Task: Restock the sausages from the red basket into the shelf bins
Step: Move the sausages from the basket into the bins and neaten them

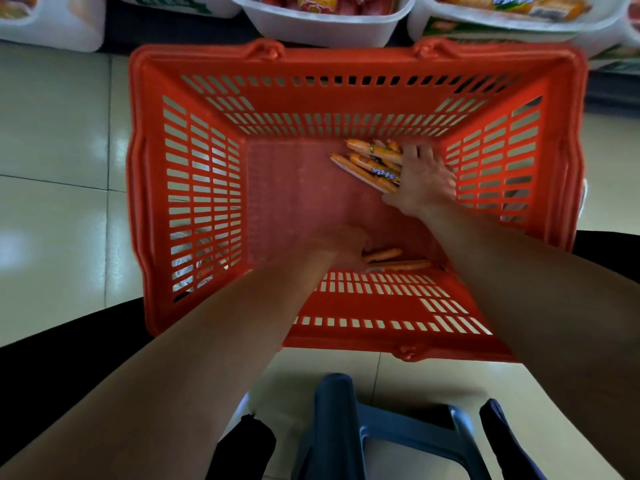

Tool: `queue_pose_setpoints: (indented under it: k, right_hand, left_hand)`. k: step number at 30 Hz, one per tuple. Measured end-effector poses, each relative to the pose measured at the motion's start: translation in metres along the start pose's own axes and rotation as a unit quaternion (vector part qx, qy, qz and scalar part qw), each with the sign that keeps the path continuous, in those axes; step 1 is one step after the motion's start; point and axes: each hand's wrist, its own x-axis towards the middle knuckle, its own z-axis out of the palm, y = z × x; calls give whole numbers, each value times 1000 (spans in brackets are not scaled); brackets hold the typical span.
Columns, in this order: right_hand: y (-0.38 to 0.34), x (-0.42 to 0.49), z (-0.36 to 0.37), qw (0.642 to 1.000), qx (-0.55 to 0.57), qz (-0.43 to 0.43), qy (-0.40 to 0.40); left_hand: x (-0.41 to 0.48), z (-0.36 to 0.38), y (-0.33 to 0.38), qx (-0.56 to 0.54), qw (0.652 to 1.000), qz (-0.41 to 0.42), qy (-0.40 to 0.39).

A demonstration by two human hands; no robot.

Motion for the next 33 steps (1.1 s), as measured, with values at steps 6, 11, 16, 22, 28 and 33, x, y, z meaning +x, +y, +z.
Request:
queue_pose_setpoints:
  k: [6,11,16,22,28,33]
  right_hand:
    - [-5,4,3,997,-38,-60,33]
    - [-12,9,1,998,-27,-50,2]
    - [-17,11,-1,999,-20,-30,-35]
    - [-20,7,4,999,-16,-38,-29]
    - [-23,1,8,998,-17,-56,-21]
    - [-25,-3,9,997,-29,-64,-18]
  left_hand:
    - [8,9,6,5,999,23,24]
    - [7,9,5,-21,999,32,36]
    - [11,13,12,-7,999,46,16]
    - [13,15,13,30,998,50,3]
    - [5,11,10,27,999,46,3]
    - [-5,3,-3,20,1000,-11,-18]
